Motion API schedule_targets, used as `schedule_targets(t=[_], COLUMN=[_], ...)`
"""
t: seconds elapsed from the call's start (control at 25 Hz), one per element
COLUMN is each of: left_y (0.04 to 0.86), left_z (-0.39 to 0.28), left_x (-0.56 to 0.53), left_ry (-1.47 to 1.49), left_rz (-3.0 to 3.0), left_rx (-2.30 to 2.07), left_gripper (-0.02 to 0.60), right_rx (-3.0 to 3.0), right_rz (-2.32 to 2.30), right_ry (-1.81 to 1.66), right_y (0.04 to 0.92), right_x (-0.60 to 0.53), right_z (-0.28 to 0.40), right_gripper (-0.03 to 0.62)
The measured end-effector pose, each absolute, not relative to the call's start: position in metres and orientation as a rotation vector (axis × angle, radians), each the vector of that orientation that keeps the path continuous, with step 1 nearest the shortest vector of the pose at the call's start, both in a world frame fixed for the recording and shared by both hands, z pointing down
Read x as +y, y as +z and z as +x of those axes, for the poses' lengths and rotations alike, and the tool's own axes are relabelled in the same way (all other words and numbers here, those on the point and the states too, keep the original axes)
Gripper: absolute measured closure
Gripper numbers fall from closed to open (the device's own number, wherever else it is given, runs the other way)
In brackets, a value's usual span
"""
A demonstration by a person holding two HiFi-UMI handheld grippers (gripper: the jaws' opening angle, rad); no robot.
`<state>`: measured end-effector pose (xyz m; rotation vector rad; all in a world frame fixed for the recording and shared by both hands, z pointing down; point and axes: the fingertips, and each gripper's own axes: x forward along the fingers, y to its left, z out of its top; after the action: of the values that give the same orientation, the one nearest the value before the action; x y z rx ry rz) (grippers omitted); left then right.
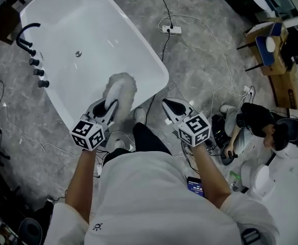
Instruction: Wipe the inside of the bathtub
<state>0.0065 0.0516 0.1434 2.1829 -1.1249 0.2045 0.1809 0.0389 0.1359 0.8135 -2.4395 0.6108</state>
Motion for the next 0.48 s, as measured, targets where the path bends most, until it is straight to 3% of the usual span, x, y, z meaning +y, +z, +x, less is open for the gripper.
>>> schedule_targets(t=[0.48], left_y=[0.283], left_z=[0.077], left_x=[-0.013], left_ry=[0.381], left_rz=[2.045], left_rx=[-0.952], left_gripper=[0.485], right_rx=[-2.305], right_rz=[0.544], right_ry=[0.476], right_y=[0.253], right_x=[-0.032], right_z=[0.188], right_gripper=[0.576])
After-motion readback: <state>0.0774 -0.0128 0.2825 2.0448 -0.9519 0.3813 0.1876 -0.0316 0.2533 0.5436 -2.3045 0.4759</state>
